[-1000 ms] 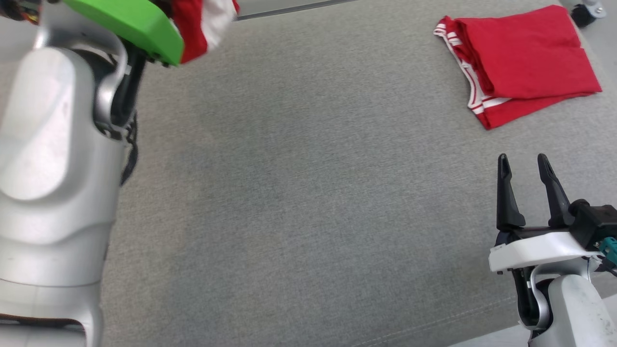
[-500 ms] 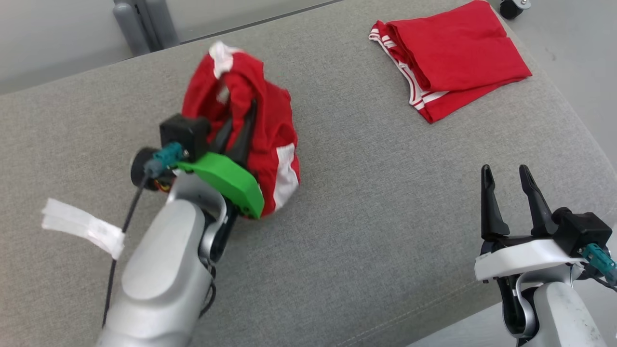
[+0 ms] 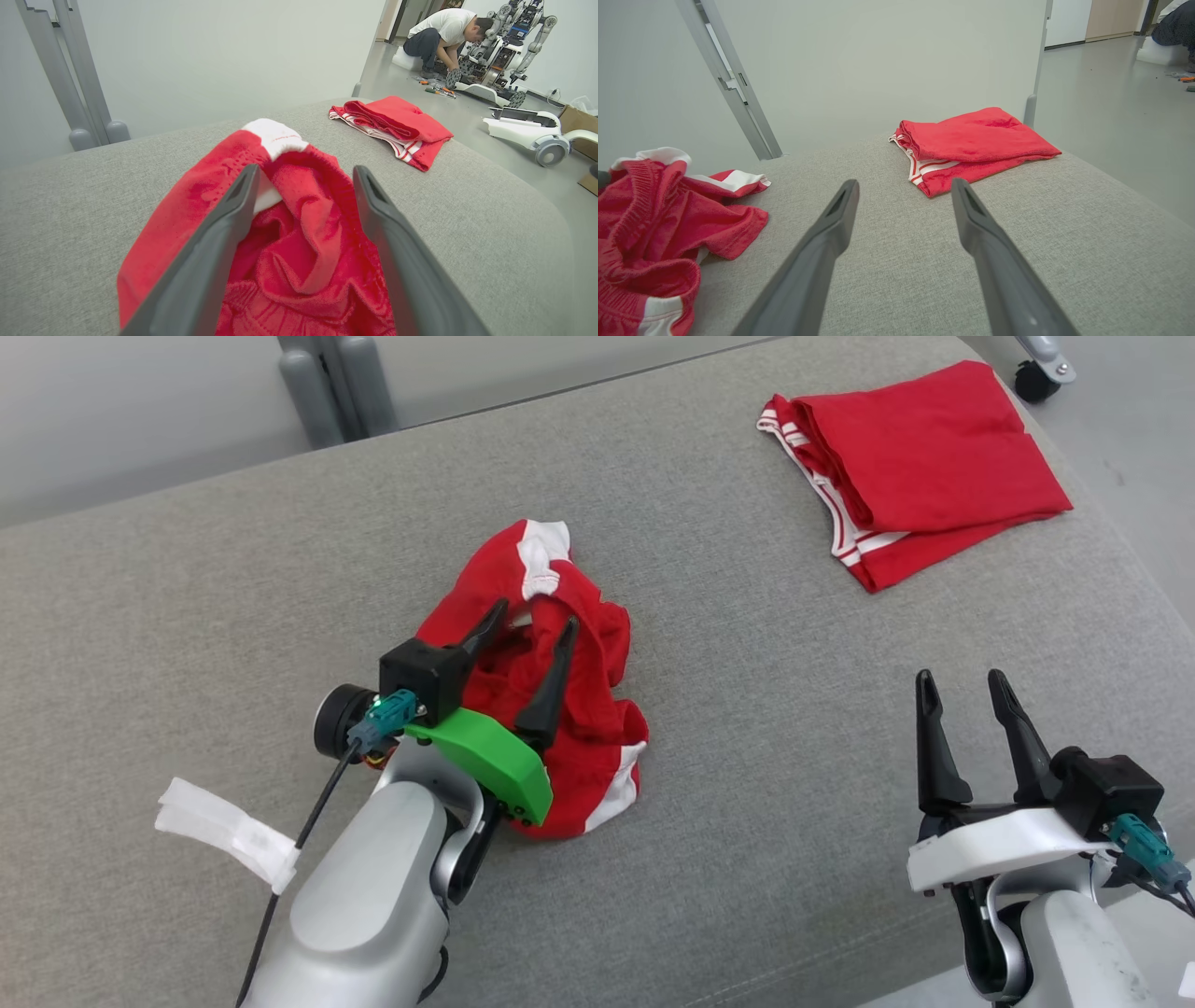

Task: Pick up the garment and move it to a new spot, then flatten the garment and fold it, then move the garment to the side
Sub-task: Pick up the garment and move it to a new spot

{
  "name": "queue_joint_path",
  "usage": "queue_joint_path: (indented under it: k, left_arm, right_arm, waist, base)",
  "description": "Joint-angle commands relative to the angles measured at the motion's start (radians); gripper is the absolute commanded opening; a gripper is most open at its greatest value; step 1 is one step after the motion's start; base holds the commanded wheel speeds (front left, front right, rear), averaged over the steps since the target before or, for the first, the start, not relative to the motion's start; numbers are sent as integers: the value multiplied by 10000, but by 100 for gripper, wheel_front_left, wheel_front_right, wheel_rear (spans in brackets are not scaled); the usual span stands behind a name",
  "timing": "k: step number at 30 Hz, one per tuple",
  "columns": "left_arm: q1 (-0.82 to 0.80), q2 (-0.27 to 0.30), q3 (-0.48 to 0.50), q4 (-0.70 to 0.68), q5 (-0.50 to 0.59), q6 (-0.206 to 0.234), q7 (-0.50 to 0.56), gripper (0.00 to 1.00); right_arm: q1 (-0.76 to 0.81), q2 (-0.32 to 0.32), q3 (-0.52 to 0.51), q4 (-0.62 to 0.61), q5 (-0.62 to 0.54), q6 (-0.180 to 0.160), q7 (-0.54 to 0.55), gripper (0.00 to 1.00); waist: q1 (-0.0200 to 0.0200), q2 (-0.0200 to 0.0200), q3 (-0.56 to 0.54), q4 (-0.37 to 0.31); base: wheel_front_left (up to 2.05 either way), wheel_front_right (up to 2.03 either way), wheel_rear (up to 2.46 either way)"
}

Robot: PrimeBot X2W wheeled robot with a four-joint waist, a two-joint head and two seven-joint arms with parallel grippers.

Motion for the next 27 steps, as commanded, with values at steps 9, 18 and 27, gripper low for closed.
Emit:
queue_joint_path:
  k: [9, 18, 27]
  left_arm:
    - [713, 783, 842, -653, -232, 529, -534, 100]
    - [2310, 1658, 2247, -2059, -44, 1059, -685, 100]
    - [4568, 1618, 3726, -3564, 324, 1021, -682, 100]
  right_arm:
    - [391, -32, 37, -47, -250, -16, -28, 100]
    - [636, -198, 177, -132, -338, -16, -28, 100]
    - [821, -288, 400, -211, -270, -16, -28, 100]
  waist:
    - [0, 0, -968, 1271]
    - [0, 0, -1635, 2291]
    - [0, 0, -1864, 2679]
  base:
    - [0, 0, 0]
    - [0, 0, 0]
    - [0, 0, 0]
